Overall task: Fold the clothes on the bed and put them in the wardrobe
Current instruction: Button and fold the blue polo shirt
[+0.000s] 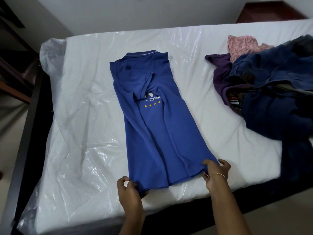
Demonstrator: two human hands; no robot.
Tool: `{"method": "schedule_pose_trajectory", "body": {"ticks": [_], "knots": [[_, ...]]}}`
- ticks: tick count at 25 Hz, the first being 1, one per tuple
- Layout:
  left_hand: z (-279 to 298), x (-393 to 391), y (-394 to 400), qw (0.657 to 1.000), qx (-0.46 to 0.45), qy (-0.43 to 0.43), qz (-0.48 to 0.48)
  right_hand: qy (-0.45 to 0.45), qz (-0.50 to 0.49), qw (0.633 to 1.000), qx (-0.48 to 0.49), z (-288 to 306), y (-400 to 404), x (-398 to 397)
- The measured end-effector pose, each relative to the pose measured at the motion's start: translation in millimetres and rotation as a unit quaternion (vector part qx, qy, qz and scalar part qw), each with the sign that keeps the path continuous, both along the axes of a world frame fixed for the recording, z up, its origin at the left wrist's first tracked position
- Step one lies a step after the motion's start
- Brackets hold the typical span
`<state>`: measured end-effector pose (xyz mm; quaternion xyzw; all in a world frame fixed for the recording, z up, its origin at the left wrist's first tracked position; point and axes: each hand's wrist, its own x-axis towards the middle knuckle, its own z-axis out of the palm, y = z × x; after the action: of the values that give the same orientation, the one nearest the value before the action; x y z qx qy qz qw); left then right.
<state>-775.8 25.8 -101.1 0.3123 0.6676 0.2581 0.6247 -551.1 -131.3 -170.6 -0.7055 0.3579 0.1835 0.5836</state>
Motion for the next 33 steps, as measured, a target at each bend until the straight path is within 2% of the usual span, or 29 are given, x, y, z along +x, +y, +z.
{"method": "schedule_pose_trajectory", "body": {"ticks": [3, 6, 9, 11, 13, 15, 16, 18, 19, 20, 21, 23, 24, 25, 29, 33], "knots": [[29.8, 9.7, 14.8, 0.995, 0.011, -0.087, -0.046, -0.025, -0.033, 0.995, 0.094, 25.3, 2.0, 9.8], [53.1, 33.0, 51.6, 0.987, -0.018, -0.158, -0.023, -0.057, -0.005, 0.983, 0.174, 46.7, 46.3, 45.5], [49.3, 60.0, 111.0, 0.970, -0.038, -0.238, -0.017, -0.053, 0.054, 0.979, 0.188, 55.4, 114.3, 98.9], [35.7, 77.8, 153.9, 0.968, -0.069, -0.237, -0.042, -0.029, 0.101, 0.979, 0.176, 48.7, 154.0, 133.2], [15.6, 94.5, 184.8, 0.981, -0.077, -0.134, -0.113, -0.003, 0.160, 0.976, 0.147, 23.4, 184.3, 164.0], [-4.9, 108.2, 203.0, 0.977, -0.014, 0.049, -0.207, 0.028, 0.228, 0.969, 0.086, -0.2, 199.8, 180.9], [-17.0, 112.1, 210.2, 0.954, 0.041, 0.153, -0.253, 0.024, 0.258, 0.964, 0.056, -12.2, 204.3, 185.9], [-31.1, 107.8, 218.6, 0.873, 0.135, 0.341, -0.322, -0.031, 0.315, 0.948, 0.029, -25.0, 203.8, 183.0], [-36.2, 105.3, 220.4, 0.841, 0.163, 0.401, -0.324, -0.061, 0.347, 0.936, 0.010, -27.0, 200.1, 178.2], [-41.1, 104.2, 219.9, 0.833, 0.187, 0.420, -0.308, -0.098, 0.381, 0.919, -0.035, -30.5, 193.8, 173.3], [-44.7, 105.8, 216.1, 0.847, 0.208, 0.398, -0.284, -0.146, 0.410, 0.894, -0.104, -35.5, 186.8, 169.0], [-41.9, 114.2, 205.5, 0.909, 0.216, 0.279, -0.223, -0.263, 0.435, 0.829, -0.233, -56.1, 173.5, 162.6], [-36.9, 118.4, 201.7, 0.930, 0.202, 0.223, -0.210, -0.304, 0.427, 0.814, -0.250, -63.1, 169.0, 160.7], [-32.7, 120.7, 200.9, 0.941, 0.189, 0.178, -0.216, -0.320, 0.419, 0.816, -0.238, -67.7, 167.1, 160.1], [-26.8, 118.0, 214.6, 0.947, 0.125, 0.094, -0.280, -0.279, 0.457, 0.833, -0.138, -55.1, 168.8, 169.3], [-25.9, 122.1, 219.7, 0.935, 0.096, 0.071, -0.333, -0.257, 0.526, 0.796, -0.155, -42.5, 168.0, 173.4]]}}
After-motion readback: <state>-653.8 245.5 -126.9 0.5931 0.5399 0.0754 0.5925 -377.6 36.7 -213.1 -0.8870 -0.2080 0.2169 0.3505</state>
